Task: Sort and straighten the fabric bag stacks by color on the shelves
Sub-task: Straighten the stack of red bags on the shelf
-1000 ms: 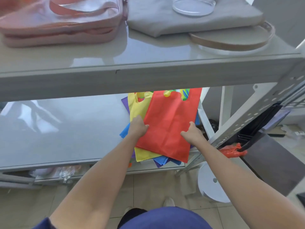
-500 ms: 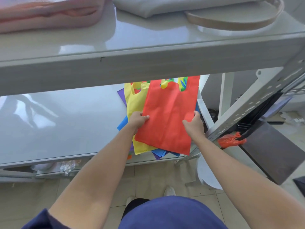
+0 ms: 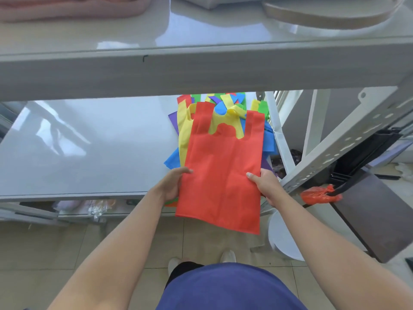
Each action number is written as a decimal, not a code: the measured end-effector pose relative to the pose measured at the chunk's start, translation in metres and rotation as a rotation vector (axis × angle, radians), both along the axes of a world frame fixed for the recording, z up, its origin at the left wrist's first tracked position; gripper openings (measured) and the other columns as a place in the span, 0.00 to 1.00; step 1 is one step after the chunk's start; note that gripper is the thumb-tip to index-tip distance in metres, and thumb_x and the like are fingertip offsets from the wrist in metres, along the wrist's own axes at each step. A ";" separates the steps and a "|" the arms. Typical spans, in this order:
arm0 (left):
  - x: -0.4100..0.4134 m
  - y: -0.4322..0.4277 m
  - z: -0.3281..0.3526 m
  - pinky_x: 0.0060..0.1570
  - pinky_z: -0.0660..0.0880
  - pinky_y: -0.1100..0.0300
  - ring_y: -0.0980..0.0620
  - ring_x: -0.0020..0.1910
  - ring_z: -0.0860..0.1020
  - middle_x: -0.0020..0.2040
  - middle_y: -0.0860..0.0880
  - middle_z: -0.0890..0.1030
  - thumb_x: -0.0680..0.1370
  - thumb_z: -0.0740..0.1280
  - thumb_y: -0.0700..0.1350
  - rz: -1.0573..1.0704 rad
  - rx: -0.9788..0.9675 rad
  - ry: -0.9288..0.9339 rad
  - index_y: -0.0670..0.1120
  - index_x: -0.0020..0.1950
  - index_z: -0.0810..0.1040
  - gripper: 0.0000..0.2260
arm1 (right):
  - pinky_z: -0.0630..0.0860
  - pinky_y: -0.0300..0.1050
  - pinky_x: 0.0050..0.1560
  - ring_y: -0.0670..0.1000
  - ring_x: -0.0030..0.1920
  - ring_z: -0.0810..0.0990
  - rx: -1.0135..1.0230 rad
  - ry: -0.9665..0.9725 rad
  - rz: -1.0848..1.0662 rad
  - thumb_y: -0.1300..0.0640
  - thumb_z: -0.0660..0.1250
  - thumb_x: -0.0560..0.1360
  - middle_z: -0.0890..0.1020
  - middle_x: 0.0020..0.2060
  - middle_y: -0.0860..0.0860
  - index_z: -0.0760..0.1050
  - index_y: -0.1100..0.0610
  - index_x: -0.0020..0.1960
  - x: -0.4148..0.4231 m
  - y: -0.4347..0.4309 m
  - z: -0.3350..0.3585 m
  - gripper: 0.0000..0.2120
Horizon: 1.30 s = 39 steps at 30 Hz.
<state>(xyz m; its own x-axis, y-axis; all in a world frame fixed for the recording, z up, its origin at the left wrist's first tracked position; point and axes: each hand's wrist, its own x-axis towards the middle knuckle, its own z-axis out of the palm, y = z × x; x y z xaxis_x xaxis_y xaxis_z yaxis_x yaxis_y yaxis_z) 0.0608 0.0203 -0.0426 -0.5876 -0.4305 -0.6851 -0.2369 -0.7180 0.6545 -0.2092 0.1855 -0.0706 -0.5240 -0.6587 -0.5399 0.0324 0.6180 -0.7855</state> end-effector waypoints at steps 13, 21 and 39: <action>0.130 0.010 0.006 0.44 0.84 0.53 0.46 0.44 0.87 0.50 0.39 0.87 0.83 0.65 0.39 0.453 -0.125 0.059 0.38 0.58 0.83 0.09 | 0.83 0.54 0.52 0.54 0.47 0.85 -0.169 -0.050 0.227 0.58 0.72 0.79 0.87 0.51 0.59 0.82 0.60 0.55 0.106 -0.071 0.058 0.07; 0.370 0.060 0.010 0.52 0.83 0.55 0.48 0.48 0.86 0.57 0.41 0.85 0.82 0.64 0.37 0.757 -0.199 0.154 0.40 0.65 0.81 0.13 | 0.81 0.44 0.41 0.48 0.39 0.84 -0.189 -0.113 0.576 0.57 0.72 0.79 0.88 0.45 0.55 0.85 0.57 0.54 0.324 -0.135 0.073 0.06; 0.823 0.089 0.044 0.45 0.78 0.55 0.48 0.43 0.82 0.45 0.46 0.84 0.80 0.71 0.44 1.406 -0.385 -0.117 0.45 0.55 0.80 0.06 | 0.82 0.52 0.49 0.51 0.44 0.85 -0.241 -0.151 1.030 0.48 0.73 0.73 0.88 0.44 0.51 0.86 0.49 0.53 0.837 -0.237 0.109 0.11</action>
